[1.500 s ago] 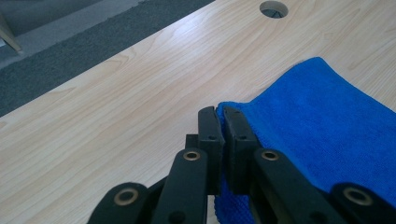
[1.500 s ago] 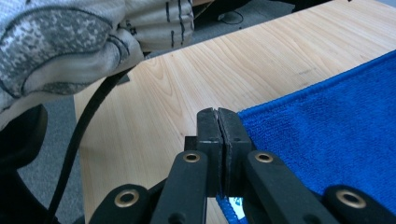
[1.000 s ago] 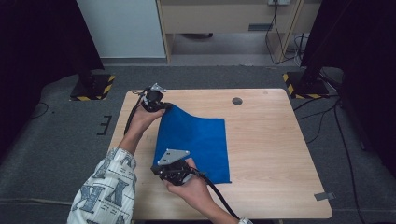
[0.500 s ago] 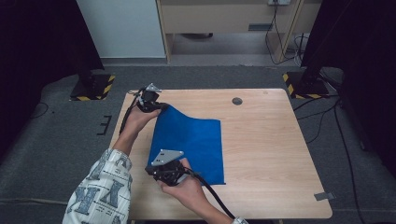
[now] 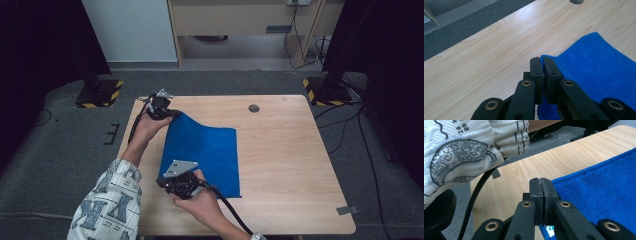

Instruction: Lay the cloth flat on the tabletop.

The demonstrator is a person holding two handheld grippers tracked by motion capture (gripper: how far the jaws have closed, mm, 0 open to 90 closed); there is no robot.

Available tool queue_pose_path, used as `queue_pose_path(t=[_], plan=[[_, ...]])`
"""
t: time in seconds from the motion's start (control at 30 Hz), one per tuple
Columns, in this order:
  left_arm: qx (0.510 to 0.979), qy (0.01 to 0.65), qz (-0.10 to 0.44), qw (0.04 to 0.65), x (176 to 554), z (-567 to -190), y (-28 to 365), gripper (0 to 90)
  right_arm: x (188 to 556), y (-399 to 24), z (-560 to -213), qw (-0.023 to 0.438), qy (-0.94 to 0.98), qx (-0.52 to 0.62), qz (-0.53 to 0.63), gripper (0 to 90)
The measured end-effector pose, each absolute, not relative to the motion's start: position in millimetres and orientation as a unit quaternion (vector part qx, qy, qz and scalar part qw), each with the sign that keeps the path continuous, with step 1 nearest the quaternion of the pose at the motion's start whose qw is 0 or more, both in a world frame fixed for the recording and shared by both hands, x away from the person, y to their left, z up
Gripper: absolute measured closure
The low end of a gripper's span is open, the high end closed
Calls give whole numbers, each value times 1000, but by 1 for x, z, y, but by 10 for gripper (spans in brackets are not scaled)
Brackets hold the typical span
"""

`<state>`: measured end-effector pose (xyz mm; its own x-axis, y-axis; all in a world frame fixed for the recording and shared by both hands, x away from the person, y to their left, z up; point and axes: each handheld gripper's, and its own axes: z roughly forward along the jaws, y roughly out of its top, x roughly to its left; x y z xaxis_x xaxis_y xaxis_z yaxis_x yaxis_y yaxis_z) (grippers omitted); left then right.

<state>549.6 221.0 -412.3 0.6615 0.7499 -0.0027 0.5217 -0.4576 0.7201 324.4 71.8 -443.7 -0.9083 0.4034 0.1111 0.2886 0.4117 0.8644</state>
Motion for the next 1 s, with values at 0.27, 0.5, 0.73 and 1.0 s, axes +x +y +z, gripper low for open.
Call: queue_pose_path(t=[0.27, 0.5, 0.73, 1.0], plan=[[841, 379, 157, 353, 551, -416, 215, 864, 327, 63, -444, 57, 835, 216, 503, 888], [841, 374, 158, 358, 550, -413, 210, 864, 326, 60, -444, 56, 835, 215, 503, 888], [843, 368, 154, 361, 550, -414, 195, 864, 326, 46, -444, 68, 833, 225, 501, 888], [846, 362, 146, 363, 554, -420, 171, 864, 327, 16, -450, 72, 832, 246, 492, 888]])
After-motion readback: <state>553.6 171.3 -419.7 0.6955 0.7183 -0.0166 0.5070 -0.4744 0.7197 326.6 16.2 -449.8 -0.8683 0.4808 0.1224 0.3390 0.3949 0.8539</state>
